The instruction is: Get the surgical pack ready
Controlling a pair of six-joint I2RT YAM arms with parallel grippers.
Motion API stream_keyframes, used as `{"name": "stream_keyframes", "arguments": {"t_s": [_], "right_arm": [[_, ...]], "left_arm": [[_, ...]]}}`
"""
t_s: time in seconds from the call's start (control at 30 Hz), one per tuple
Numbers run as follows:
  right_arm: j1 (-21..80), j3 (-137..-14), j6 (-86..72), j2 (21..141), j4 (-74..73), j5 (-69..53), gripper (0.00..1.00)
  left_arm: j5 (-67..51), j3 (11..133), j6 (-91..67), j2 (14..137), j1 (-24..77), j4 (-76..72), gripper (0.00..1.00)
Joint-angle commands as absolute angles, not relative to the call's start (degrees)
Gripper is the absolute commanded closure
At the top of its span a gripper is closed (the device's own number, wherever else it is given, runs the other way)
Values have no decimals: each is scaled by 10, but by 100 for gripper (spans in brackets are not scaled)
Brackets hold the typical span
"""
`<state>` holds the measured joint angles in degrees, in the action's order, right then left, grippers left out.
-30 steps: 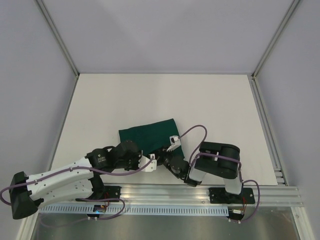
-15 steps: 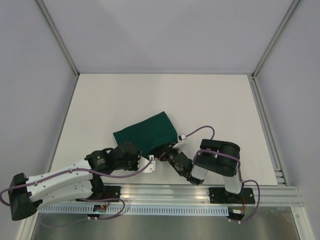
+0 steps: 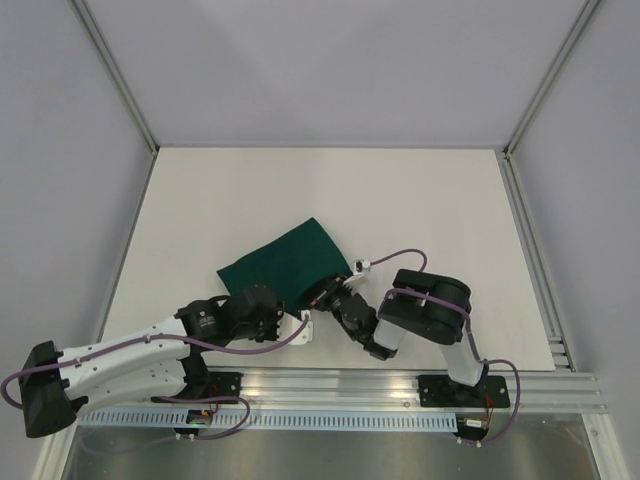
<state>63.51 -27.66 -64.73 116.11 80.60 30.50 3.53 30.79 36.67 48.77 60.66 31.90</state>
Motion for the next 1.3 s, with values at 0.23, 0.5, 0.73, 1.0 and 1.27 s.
{"name": "stream_keyframes", "arguments": {"t_s": [0.23, 0.5, 0.73, 1.0, 1.27], "right_arm": [[538, -199, -651, 1124, 748, 339, 99], [510, -133, -661, 1116, 759, 280, 99], [489, -69, -679, 1043, 710, 143, 94], [474, -98, -595, 766, 309, 99, 84], [475, -287, -379, 512, -56, 203, 85]], "left_arm": [[38, 274, 380, 463, 610, 349, 100], [41, 273, 378, 467, 610, 352, 100], [41, 283, 381, 468, 610, 365, 89], [12, 338, 375, 475, 610, 403, 65], [-70, 431, 345, 466, 610, 441, 64]]}}
